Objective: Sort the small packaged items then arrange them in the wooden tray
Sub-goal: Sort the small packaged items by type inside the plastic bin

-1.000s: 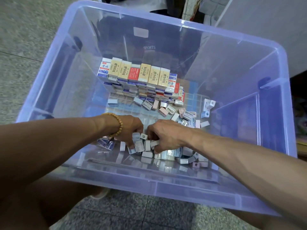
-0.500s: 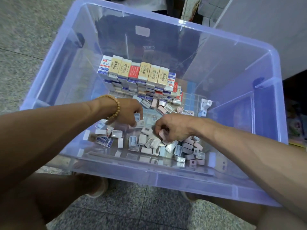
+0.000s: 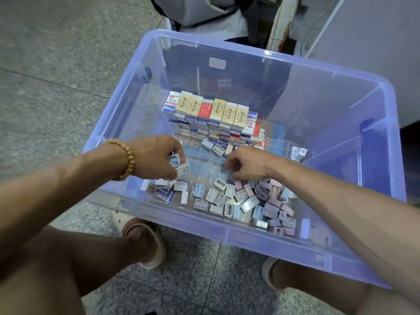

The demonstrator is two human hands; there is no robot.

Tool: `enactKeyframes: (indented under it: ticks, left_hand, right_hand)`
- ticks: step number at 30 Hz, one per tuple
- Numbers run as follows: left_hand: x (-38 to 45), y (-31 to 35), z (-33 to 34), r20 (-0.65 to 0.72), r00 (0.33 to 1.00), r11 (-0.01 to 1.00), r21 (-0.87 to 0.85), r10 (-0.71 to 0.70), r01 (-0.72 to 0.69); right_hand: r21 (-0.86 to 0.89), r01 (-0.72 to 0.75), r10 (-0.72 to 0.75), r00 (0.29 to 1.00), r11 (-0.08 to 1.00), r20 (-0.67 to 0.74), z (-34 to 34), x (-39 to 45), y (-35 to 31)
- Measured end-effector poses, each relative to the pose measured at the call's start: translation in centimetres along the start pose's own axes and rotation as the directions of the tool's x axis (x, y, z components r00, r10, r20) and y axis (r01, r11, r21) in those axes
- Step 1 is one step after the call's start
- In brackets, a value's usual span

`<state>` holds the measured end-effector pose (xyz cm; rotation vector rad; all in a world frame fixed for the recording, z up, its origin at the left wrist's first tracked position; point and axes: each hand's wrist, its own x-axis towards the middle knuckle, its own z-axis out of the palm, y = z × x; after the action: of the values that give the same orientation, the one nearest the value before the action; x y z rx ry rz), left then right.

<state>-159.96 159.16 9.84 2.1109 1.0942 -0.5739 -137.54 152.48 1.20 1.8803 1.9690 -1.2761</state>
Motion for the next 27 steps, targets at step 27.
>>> enactKeyframes:
  ticks: [27]
  left_hand:
    - [-2.4,0.4,-0.2,-0.015,0.997,0.954,-0.293,-0.071,0.064]
  right_hand:
    - [-0.039,0.07,-0.069,0.997,0.997,0.031,2.3,-1.4,-1.6]
